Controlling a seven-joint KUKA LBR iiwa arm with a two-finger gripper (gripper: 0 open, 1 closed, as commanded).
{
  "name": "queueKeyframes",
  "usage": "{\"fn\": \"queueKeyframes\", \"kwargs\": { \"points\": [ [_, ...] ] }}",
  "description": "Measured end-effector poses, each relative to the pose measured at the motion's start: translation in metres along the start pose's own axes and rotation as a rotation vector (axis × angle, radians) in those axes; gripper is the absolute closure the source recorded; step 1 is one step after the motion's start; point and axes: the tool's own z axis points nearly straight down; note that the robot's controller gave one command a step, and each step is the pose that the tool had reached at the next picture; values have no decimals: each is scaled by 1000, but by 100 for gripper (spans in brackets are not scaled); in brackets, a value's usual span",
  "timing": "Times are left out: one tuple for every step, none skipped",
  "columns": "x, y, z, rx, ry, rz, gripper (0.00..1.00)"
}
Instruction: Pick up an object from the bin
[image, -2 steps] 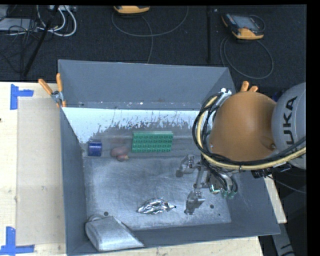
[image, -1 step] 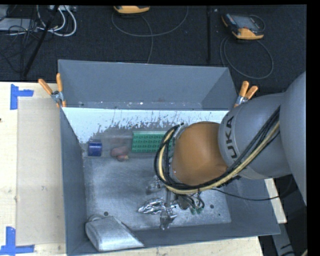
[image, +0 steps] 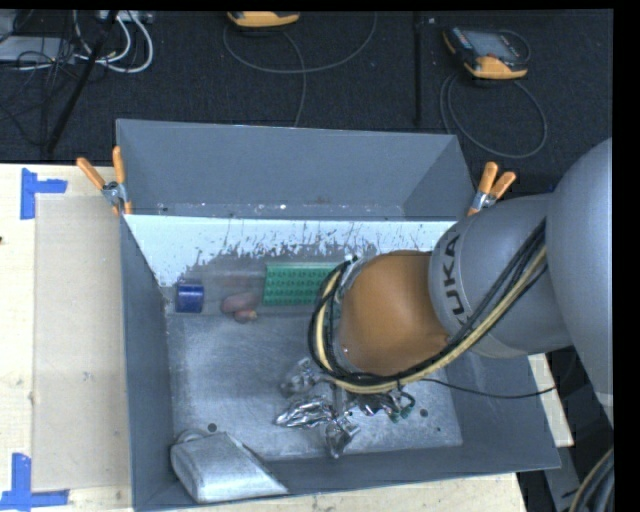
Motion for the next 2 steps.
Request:
{"fn": "queueKeyframes", "kwargs": {
  "points": [
    [-1,0,-1,0,-4,4,100],
    [25,1,-163,4,-10,-142,100]
  ]
}}
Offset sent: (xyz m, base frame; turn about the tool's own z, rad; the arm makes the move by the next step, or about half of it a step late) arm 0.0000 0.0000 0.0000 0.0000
